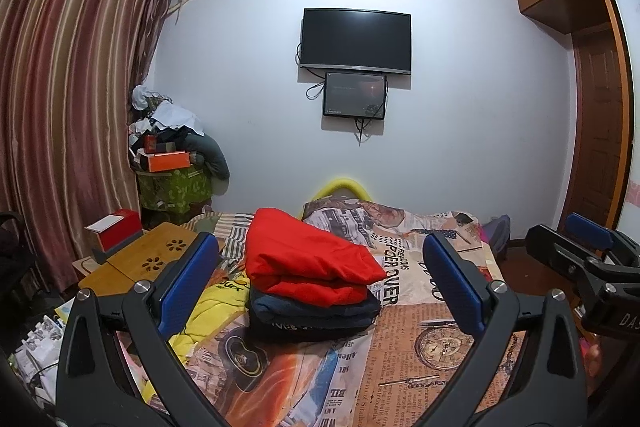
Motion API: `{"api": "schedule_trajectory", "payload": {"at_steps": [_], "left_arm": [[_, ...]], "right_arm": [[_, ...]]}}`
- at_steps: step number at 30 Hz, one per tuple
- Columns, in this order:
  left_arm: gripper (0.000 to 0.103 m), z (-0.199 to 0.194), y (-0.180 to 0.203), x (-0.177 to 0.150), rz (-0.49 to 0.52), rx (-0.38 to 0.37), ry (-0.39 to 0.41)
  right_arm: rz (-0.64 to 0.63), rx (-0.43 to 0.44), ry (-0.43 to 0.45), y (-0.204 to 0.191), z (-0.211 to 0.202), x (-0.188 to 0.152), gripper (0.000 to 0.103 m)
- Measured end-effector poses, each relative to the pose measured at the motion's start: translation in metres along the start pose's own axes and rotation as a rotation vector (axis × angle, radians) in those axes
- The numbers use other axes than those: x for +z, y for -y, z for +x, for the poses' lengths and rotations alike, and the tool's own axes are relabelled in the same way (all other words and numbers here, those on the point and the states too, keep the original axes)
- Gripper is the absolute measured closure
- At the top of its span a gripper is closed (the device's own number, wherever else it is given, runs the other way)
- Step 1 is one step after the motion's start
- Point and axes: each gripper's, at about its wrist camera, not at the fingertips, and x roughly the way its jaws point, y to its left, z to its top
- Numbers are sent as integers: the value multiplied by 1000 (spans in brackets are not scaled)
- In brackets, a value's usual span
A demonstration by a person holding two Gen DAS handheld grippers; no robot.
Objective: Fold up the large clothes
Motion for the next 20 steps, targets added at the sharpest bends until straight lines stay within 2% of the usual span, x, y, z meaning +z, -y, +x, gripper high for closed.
{"api": "schedule_trajectory", "payload": {"at_steps": [9, 20], "left_arm": [[0, 1, 1, -2, -10, 17, 0], [0, 3, 4, -5, -11, -1, -17]], "right_arm": [[2, -9, -2, 3, 1, -1, 0], [7, -17, -9, 4, 5, -2, 0]]}}
